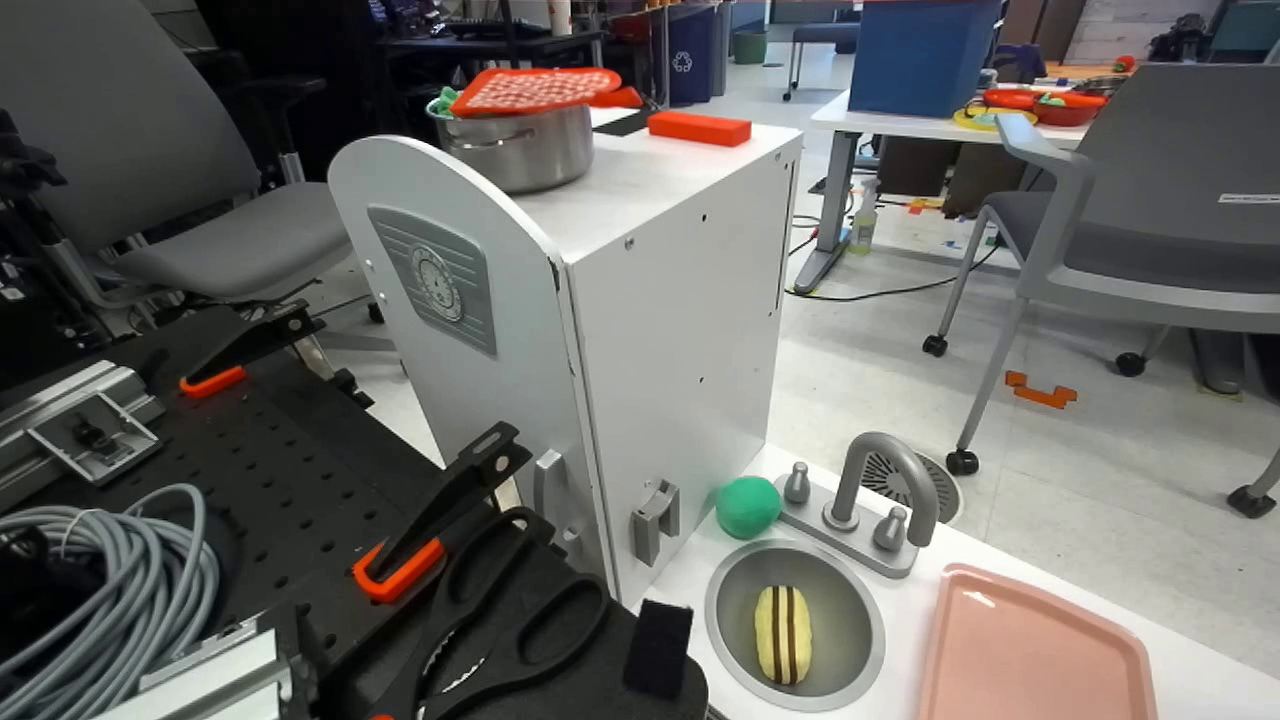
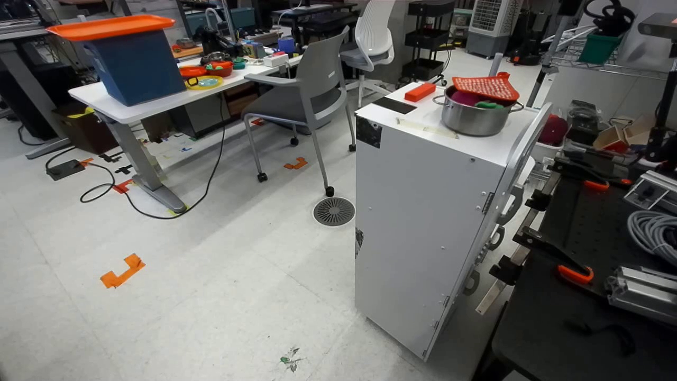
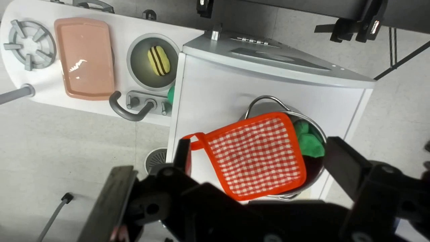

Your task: Take the plush toy out of the pot

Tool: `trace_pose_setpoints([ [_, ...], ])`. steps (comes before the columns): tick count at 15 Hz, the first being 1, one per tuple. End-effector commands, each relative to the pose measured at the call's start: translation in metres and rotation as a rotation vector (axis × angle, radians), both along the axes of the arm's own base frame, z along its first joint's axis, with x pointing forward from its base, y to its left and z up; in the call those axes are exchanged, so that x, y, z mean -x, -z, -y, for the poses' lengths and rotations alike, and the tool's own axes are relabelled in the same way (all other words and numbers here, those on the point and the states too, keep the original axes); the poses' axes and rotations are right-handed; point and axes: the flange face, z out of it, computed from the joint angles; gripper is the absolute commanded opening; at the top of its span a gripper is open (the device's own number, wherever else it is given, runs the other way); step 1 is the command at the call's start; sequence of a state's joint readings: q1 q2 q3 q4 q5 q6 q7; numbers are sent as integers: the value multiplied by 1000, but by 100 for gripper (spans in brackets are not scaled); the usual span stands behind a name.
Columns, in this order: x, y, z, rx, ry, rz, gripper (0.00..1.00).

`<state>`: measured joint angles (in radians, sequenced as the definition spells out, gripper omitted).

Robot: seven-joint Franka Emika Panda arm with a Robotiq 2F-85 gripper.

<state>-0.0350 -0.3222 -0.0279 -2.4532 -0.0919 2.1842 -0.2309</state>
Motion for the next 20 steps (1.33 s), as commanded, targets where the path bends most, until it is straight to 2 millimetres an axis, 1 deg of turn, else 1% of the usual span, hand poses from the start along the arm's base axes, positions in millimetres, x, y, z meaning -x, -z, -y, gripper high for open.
trace_pose_setpoints([
  [1,2,-4,0,1,0,5,100],
  [6,1,3,0,0,1,-10,100],
  [11,0,2,1,4,13,4,100],
  [16,-12,-2,4,1,127,92,100],
  [20,-19,7,1,-3,159,77,100],
])
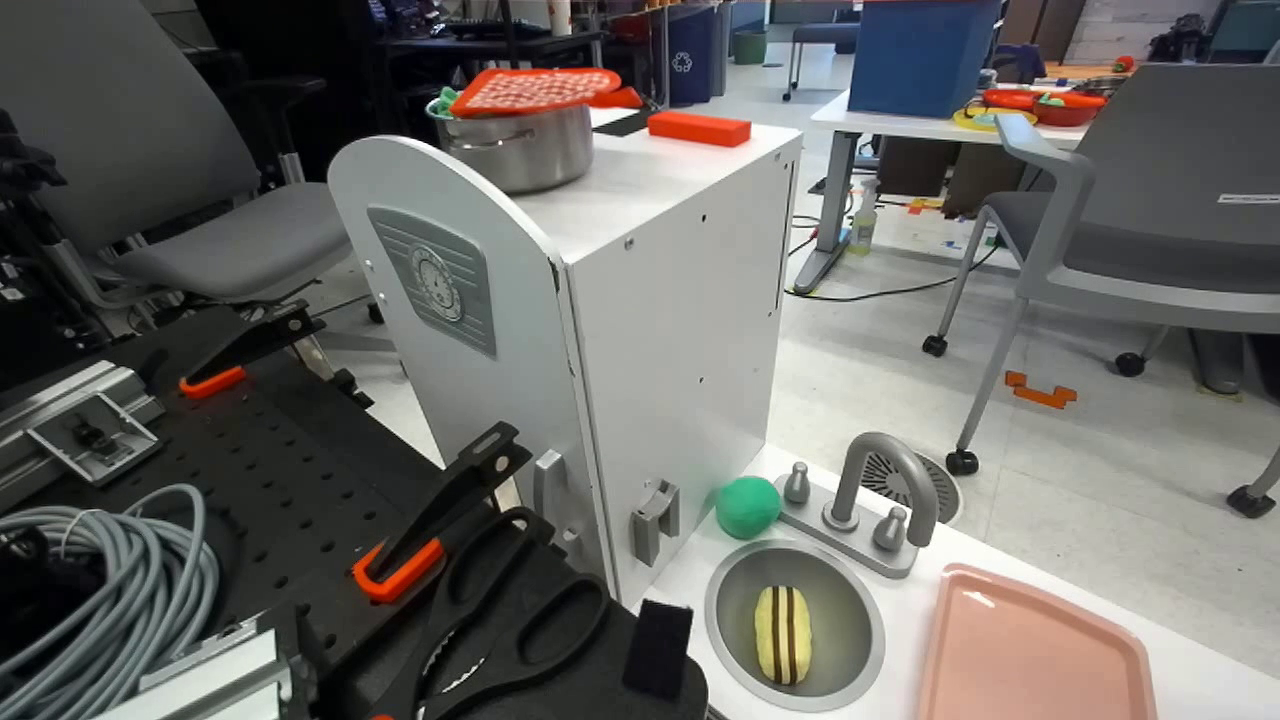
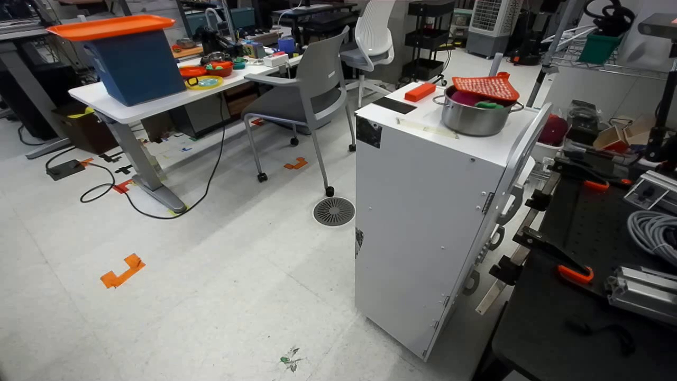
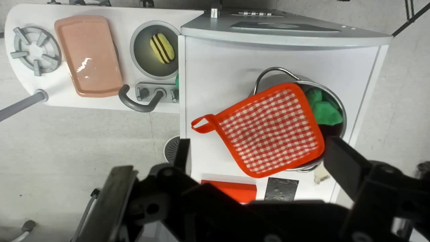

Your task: Take the plush toy out of the pot

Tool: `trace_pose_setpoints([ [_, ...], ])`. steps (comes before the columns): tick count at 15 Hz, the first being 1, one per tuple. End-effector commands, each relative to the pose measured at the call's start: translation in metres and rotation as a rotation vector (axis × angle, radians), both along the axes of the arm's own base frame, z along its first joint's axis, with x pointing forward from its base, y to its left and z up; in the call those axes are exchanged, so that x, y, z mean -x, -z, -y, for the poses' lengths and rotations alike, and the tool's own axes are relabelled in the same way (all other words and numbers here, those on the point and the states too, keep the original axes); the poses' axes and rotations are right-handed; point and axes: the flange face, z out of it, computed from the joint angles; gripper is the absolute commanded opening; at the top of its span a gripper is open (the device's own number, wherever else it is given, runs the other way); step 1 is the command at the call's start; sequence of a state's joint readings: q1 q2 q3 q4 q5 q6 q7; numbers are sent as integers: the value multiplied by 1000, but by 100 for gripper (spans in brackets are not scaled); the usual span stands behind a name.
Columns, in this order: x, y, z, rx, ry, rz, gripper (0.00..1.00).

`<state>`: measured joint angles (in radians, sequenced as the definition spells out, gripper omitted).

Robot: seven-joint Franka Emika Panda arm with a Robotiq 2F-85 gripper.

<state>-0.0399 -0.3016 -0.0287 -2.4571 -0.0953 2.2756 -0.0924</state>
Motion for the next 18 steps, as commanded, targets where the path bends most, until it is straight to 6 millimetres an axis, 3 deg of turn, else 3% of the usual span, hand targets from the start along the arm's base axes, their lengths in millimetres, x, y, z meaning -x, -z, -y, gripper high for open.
trace_pose_setpoints([
  [1,-11,9,-3,0,21,-11,100],
  [11,-27,62,-50,4,-203,-133,100],
  [18,-38,76,-53,15,-256,-162,100],
])
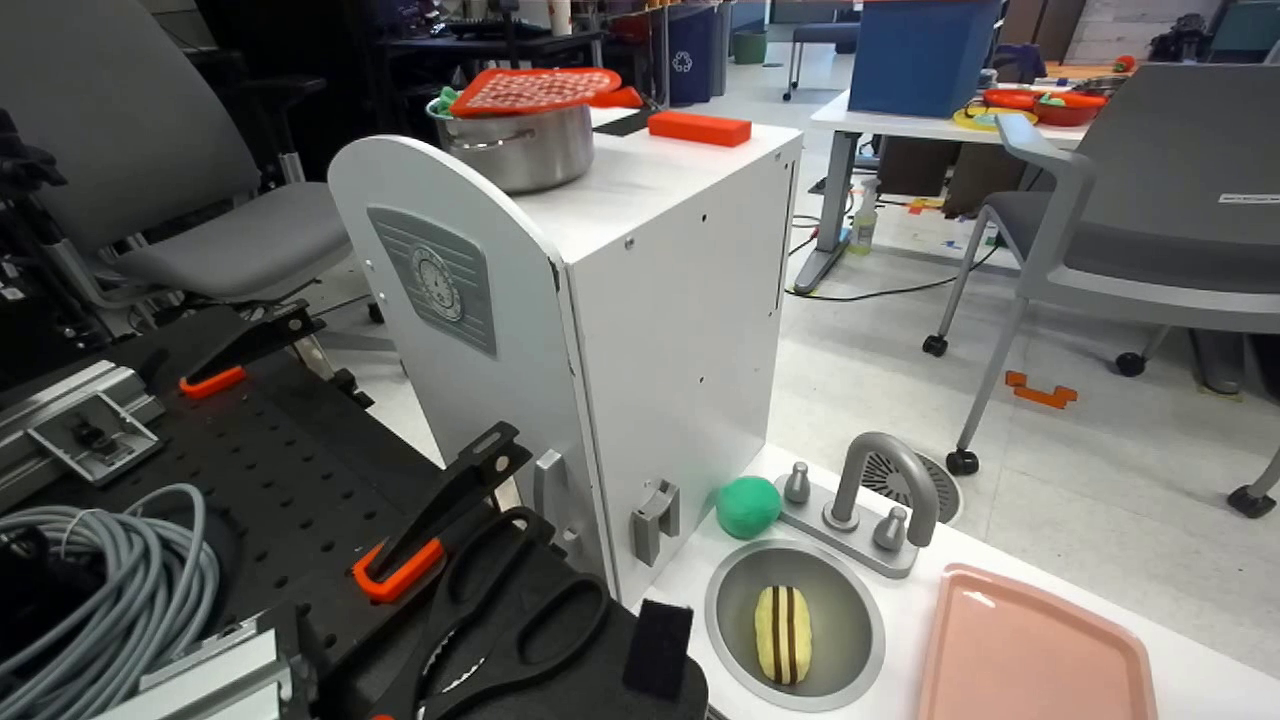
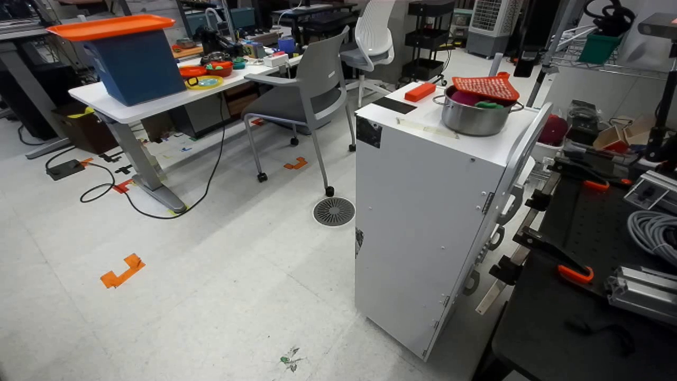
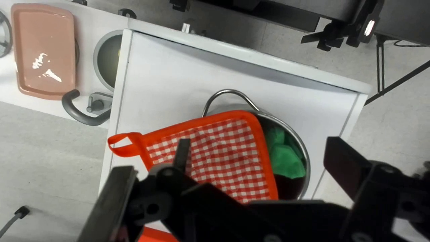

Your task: Take the plush toy out of the pot

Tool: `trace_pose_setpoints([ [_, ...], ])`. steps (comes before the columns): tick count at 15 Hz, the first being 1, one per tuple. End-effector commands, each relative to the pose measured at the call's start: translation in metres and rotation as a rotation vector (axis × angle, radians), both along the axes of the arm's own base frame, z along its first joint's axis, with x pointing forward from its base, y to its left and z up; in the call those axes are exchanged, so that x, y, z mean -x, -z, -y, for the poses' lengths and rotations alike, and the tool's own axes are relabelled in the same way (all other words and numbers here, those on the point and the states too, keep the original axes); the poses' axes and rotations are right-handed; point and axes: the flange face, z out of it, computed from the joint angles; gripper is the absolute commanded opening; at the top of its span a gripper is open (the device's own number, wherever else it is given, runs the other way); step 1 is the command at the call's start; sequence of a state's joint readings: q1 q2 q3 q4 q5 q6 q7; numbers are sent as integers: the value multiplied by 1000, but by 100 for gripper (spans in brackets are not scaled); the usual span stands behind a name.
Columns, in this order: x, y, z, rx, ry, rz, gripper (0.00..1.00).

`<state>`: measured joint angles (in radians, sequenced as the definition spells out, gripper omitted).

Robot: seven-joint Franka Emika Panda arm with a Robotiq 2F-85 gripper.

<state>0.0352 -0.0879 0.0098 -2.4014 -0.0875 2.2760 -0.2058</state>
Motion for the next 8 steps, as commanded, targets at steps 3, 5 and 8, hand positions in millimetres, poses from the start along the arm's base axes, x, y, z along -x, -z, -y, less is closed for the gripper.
trace_pose_setpoints([
  [3,-18,9,0,17,-57,-5,100],
  [5,-22,15,0,28,-76,-11,100],
  [8,-27,25,0,58,-109,-26,100],
])
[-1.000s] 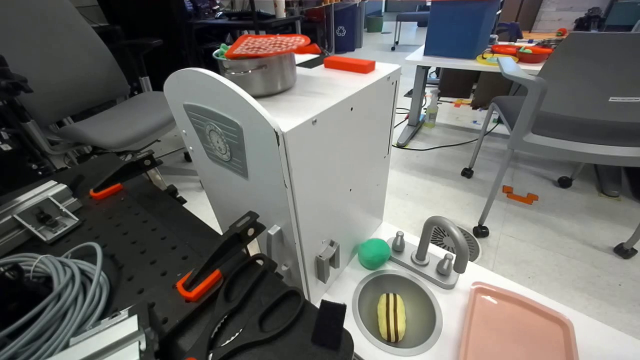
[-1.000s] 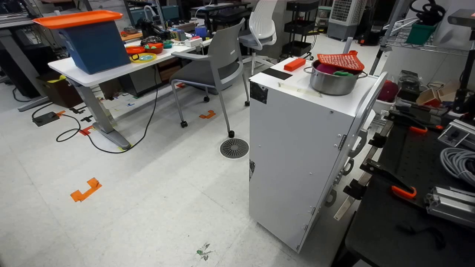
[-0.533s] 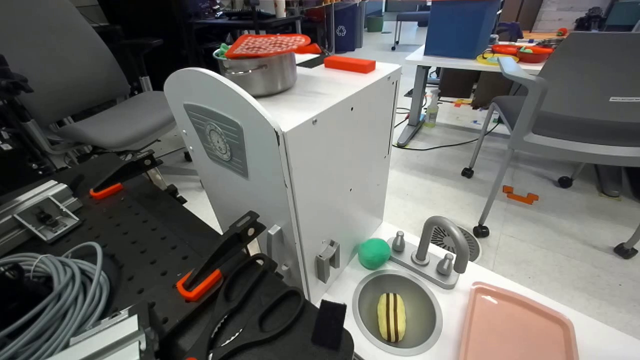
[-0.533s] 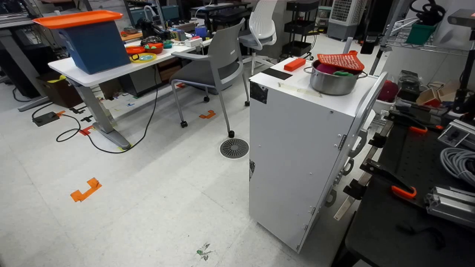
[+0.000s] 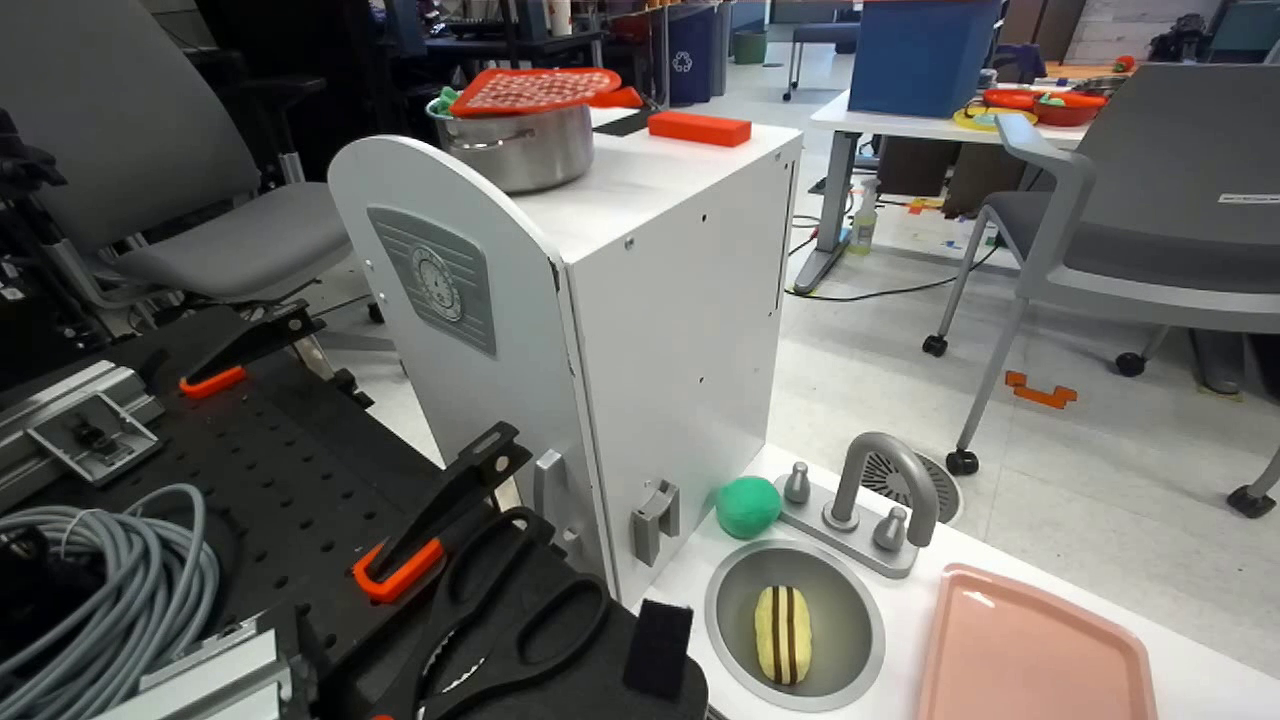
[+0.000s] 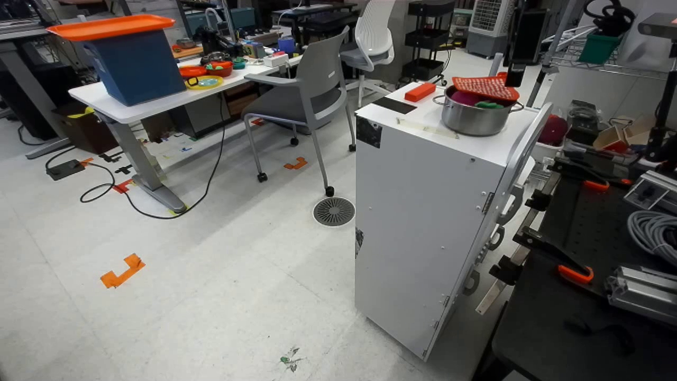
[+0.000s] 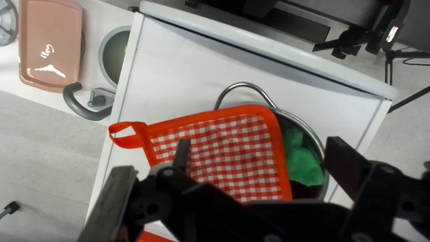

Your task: Take the plush toy out of the pot

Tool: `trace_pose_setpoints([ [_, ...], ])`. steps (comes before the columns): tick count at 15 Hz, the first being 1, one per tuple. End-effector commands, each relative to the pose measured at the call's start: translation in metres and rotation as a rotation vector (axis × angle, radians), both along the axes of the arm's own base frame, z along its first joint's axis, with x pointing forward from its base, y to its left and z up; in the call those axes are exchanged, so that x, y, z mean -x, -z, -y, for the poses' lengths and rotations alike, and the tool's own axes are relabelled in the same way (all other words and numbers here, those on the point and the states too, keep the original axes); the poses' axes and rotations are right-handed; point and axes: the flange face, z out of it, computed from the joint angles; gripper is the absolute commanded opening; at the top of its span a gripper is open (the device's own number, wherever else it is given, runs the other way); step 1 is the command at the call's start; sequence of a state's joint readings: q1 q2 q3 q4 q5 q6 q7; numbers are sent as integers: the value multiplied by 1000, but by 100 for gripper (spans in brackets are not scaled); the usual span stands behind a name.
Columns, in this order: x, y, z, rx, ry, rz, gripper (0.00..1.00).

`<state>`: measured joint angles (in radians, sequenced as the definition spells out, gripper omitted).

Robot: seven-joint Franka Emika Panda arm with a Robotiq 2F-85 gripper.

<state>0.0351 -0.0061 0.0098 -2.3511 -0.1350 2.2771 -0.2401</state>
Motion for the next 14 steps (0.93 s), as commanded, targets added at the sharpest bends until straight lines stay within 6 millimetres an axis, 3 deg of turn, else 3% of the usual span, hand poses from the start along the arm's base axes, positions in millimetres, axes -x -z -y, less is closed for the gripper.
trace_pose_setpoints([
  [1,-12,9,-1,34,-54,2,100],
  [14,-15,24,-5,52,-134,-37,100],
])
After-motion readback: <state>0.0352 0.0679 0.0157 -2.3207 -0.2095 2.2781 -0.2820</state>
